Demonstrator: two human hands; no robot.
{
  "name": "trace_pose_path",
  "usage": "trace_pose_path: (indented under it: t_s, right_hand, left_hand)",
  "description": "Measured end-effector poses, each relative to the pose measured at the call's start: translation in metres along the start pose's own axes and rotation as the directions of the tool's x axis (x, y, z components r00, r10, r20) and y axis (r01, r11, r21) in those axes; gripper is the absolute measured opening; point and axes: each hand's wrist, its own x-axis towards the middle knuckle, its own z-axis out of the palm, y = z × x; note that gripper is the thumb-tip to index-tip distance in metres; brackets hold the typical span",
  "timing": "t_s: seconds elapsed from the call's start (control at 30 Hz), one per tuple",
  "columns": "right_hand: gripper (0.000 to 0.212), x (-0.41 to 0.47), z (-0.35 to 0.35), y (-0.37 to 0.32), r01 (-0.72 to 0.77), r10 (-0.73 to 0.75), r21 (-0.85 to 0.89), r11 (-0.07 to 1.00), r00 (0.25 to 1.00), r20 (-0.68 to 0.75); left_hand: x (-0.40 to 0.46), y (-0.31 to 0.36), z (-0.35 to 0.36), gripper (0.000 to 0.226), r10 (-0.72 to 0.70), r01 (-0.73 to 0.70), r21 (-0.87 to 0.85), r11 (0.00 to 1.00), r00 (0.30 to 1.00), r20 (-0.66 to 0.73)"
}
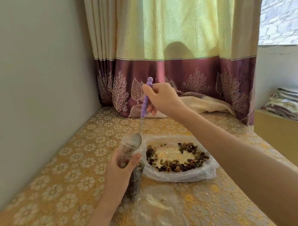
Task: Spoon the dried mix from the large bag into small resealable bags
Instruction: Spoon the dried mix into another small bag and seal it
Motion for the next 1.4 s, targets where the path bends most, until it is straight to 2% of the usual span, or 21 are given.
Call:
trace_pose_path:
  t_s: [0.13,0.23,0.33,0.4,0.53,0.7,0.93,1.0,1.3,1.4]
  right_hand:
    - [0.041,-0.006,0.003,-0.012,0.131,-0.131,-0.024,0.991,0.991,-0.006]
    - [0.038,-0.008,-0.005,-0.009,0.120,-0.118,0.036,0.992,0.992,-0.048]
    - [0.038,-0.009,-0.021,0.005,0.014,0.016,0.217,0.976,0.991,-0.133]
    - [0.040,-0.012,-0.033,0.019,-0.086,0.155,0.382,0.920,0.976,-0.154]
    - [0.042,-0.023,-0.054,0.059,-0.285,0.423,0.532,0.798,0.893,-0.155]
    - [0.038,-0.046,-0.073,0.113,-0.428,0.548,0.410,0.805,0.800,-0.242]
    - [0.034,-0.059,-0.093,0.151,-0.421,0.466,0.203,0.884,0.762,-0.450]
    - [0.033,-0.059,-0.094,0.155,-0.413,0.444,0.174,0.894,0.763,-0.469]
    - [0.036,-0.059,-0.095,0.158,-0.455,0.481,0.156,0.877,0.836,-0.264]
    - [0.037,-0.060,-0.095,0.158,-0.457,0.484,0.164,0.874,0.847,-0.219]
  left_hand:
    - [-0.001,0.003,-0.002,0.033,0.033,-0.034,-0.034,0.999,0.999,-0.016]
    - [-0.001,0.005,-0.003,0.040,0.047,-0.048,-0.040,0.998,0.999,-0.010]
    - [-0.001,0.005,-0.004,0.044,0.048,-0.049,-0.038,0.998,0.998,-0.028]
    - [-0.001,0.007,-0.005,0.041,0.037,-0.040,-0.052,0.998,0.998,-0.047]
    - [0.001,0.008,-0.007,0.041,0.017,-0.024,-0.084,0.996,0.997,-0.080]
    - [0.004,0.008,-0.007,0.033,0.053,-0.062,-0.099,0.993,0.994,-0.092]
    - [0.004,0.011,-0.009,0.035,0.056,-0.065,-0.090,0.994,0.993,-0.104]
    - [0.004,0.013,-0.009,0.035,0.062,-0.071,-0.087,0.994,0.993,-0.100]
    - [0.002,0.018,-0.009,0.038,0.084,-0.090,-0.053,0.995,0.991,-0.102]
    - [0.003,0.016,-0.010,0.046,0.078,-0.083,-0.053,0.995,0.993,-0.092]
